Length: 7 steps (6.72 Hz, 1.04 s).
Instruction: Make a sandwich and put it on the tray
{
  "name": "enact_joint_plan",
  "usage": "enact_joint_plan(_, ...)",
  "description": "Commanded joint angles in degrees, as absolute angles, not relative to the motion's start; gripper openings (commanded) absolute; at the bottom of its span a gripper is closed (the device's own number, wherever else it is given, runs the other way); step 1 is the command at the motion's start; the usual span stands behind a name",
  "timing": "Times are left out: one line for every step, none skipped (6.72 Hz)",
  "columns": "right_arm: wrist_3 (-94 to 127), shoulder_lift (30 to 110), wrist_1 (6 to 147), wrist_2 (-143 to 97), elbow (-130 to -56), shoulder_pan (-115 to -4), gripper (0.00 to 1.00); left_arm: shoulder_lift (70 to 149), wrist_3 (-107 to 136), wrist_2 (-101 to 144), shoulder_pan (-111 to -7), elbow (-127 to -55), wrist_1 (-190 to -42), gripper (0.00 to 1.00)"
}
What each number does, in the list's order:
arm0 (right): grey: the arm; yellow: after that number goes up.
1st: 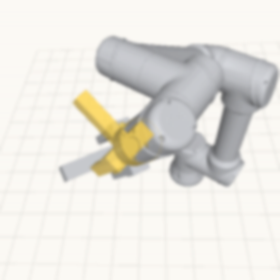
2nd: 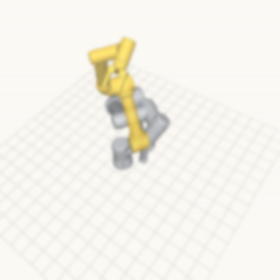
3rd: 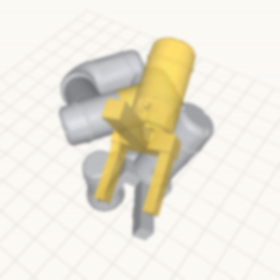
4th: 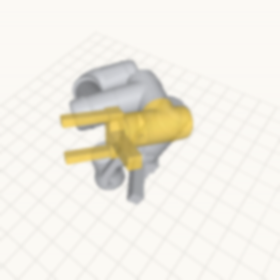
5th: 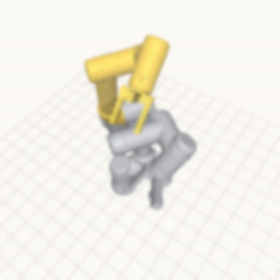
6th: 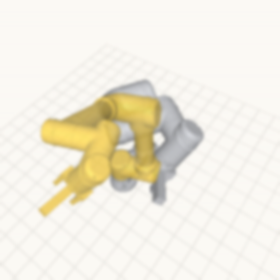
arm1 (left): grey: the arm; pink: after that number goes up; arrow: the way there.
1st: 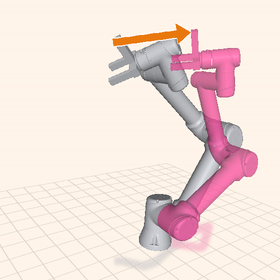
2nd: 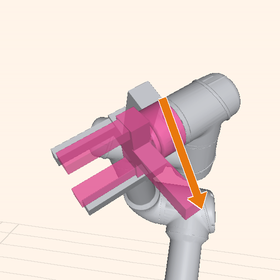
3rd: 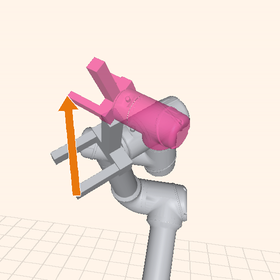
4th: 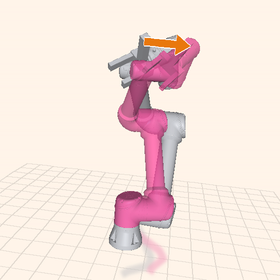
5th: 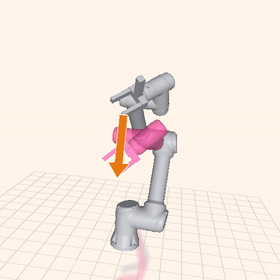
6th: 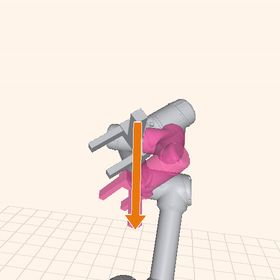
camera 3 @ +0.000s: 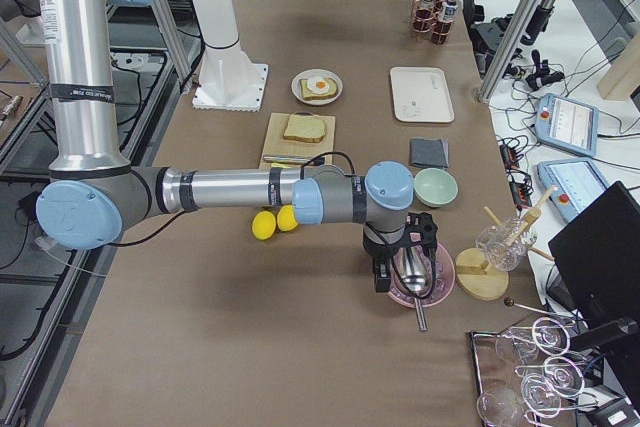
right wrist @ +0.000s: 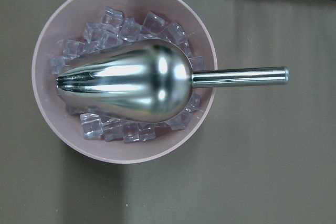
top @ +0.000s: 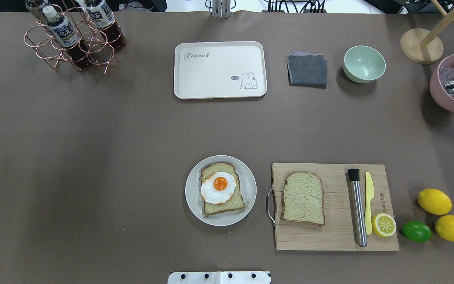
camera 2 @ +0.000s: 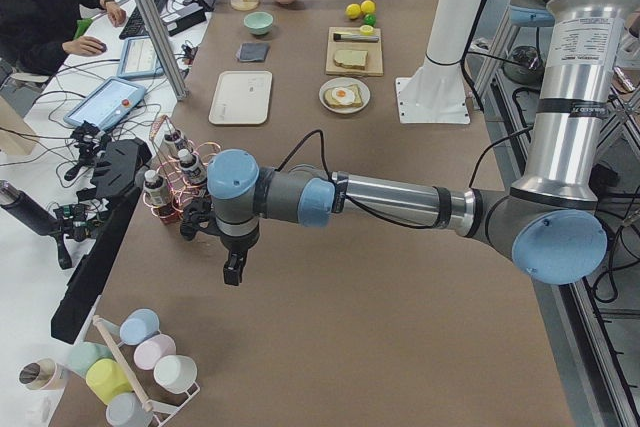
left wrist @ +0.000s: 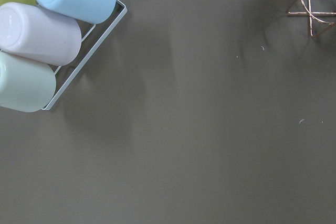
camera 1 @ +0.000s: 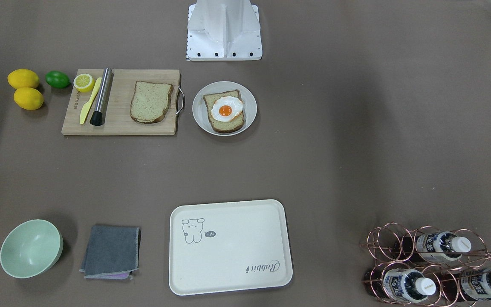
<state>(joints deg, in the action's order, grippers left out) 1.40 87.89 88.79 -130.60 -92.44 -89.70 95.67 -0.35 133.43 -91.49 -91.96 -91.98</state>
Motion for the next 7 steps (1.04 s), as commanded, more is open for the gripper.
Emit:
enact_joint_plan(1.14, 88.15, 88.77, -130.61, -92.37, -89.65, 1.00, 95.28, -0.35, 133.42, -91.49, -92.11, -92.28, 0.98)
enact_joint_plan(0.97, 88.24, 88.77, -130.61, -92.37, -89.65, 1.00, 95.27, -0.35, 133.42, -91.41, -92.20, -92.29, 0.98)
enact_joint_plan(1.05, 88.24, 88.77, -130.69, -92.37, -89.65, 1.00, 95.27, -0.35, 133.42, -91.41, -92.11, -92.29, 0.99)
enact_joint_plan(1.05, 88.42, 88.77, -130.69, -92.37, -89.65, 1.00, 95.19, -0.35, 133.42, -91.41, -92.11, -92.29, 0.98)
enact_joint_plan(0.97, 88.42, 88.77, -130.61, -92.37, -89.65, 1.00, 95.19, -0.35, 133.42, -91.32, -92.02, -92.29, 0.98)
enact_joint_plan(0.97, 88.77, 88.77, -130.69, -92.63, -89.74, 1.00, 95.19, -0.35, 133.42, -91.32, -92.02, -92.20, 0.99)
enact_joint_plan(0.97, 89.03, 88.68, -130.61, -92.81, -89.74, 1.00, 95.19, -0.35, 133.42, -91.32, -92.02, -92.20, 0.99)
